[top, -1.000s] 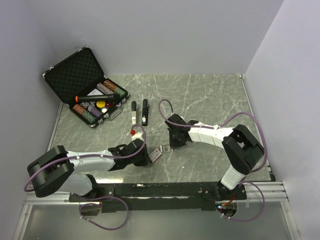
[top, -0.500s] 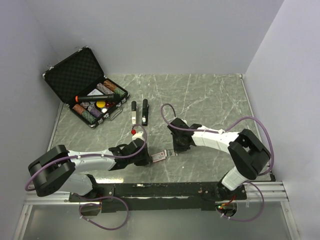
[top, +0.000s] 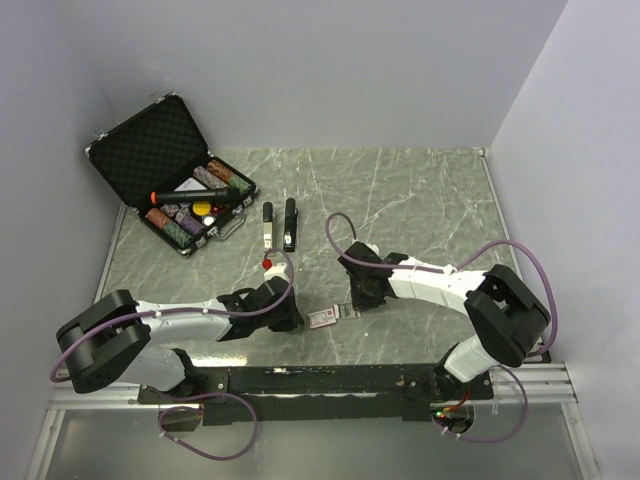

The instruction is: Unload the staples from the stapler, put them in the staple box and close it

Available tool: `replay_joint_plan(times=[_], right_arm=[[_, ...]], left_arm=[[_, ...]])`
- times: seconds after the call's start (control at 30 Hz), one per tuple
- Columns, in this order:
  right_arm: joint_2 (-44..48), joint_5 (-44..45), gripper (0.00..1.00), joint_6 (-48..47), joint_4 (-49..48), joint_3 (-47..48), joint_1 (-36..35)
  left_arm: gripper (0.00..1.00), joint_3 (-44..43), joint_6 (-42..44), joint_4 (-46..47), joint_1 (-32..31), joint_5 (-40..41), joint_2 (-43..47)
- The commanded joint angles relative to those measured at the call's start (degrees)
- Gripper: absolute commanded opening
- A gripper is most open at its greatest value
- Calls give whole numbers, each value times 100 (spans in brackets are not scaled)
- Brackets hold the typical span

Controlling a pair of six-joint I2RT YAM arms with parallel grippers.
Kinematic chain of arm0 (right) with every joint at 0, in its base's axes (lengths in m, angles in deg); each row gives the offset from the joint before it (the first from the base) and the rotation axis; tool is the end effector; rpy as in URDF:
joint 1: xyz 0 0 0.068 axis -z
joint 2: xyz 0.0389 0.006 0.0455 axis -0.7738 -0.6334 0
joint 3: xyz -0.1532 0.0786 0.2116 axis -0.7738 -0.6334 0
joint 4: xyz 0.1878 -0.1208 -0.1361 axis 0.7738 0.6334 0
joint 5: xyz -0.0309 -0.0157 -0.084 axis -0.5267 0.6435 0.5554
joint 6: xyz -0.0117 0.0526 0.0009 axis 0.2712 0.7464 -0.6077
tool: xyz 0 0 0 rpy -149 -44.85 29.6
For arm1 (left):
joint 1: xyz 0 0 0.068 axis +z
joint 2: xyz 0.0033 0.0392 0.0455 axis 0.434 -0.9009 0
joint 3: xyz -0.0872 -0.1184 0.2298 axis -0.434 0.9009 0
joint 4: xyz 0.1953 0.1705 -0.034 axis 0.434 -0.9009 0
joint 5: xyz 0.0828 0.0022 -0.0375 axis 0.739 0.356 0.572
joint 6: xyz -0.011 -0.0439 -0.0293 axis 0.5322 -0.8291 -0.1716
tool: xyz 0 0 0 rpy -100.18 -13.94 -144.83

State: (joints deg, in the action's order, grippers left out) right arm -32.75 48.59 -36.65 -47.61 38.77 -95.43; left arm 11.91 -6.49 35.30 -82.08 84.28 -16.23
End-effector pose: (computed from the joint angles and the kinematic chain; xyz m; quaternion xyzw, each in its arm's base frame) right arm 0.1902 0.1837 0.1610 -0.0636 0.9818 0.0760 0.1620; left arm 0.1346 -0.1952 0.1414 -0.0181 0.9320 -0.2691 0.2420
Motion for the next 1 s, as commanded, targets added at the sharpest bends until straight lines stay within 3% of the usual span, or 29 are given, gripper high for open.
replay_joint_plan(times=[0.0,0.97], right_arm=[[217,131,0,99,157,-36,-115],[718,501,0,433,482,-537,-299]], left_arm=[[1,84,270,-504,-7,271,-156],[1,-101,288,-213,-103,-55,-666]])
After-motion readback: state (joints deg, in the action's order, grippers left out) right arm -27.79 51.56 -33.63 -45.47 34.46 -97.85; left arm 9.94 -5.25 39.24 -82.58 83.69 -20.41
